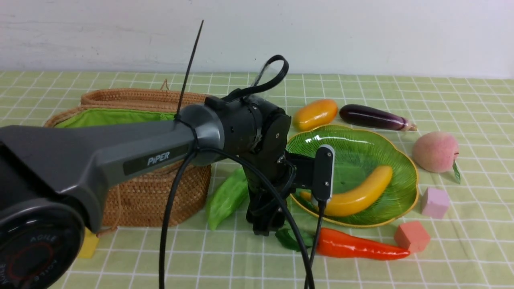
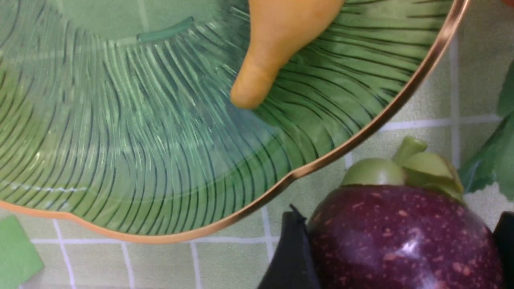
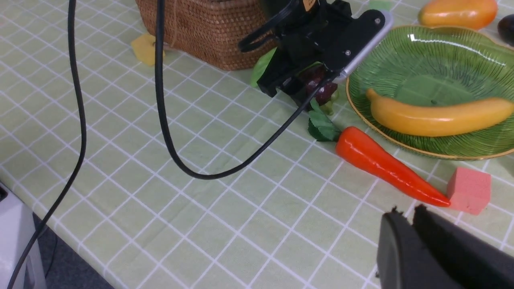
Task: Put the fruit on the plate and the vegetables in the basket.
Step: Grab a mangosteen with your left arm and put it on the plate on the right
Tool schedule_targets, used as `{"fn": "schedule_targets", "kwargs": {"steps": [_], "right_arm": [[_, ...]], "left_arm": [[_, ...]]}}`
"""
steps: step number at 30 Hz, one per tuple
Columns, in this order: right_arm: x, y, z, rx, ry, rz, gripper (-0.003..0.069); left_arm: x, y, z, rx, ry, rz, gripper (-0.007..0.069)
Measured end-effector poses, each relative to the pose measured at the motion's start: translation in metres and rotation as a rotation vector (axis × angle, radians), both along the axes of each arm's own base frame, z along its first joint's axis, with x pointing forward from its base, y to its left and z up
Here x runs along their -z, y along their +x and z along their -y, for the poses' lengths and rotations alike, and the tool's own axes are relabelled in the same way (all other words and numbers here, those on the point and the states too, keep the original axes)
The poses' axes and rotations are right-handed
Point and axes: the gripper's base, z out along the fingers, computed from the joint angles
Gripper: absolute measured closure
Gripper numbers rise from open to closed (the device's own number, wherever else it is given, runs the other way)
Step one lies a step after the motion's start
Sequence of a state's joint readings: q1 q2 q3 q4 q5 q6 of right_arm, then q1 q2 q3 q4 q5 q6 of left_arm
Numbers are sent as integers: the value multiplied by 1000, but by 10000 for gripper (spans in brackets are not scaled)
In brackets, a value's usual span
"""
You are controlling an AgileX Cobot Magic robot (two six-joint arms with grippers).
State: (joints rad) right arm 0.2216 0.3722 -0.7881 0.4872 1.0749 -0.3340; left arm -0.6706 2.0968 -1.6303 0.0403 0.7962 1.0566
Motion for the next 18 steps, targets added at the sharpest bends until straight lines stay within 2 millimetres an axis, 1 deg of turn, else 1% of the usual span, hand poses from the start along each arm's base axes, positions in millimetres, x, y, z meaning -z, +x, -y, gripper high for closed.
{"fn": "schedule_targets", "kwargs": {"steps": [3,8,13,14,18], "right_arm": [[1,0,0,-3,-3,-6,606],[1,-2,-2,-19,11,-20,606],[0,-2,-3,-24,25,-19,606],[-1,-2,-3,-24,33,-15,606],[-3,1,-1,0,37,19,606]], "left_arm": [[0,0,-1,-11,3,-4,65],[-1,-1,-4,-94,15,-29,65],[-8,-6,-10,-125,59,-55,65],[-11,-8,-12,-129,68,-61,65],[-38,-16,-15,-129,38,-29,65]]}}
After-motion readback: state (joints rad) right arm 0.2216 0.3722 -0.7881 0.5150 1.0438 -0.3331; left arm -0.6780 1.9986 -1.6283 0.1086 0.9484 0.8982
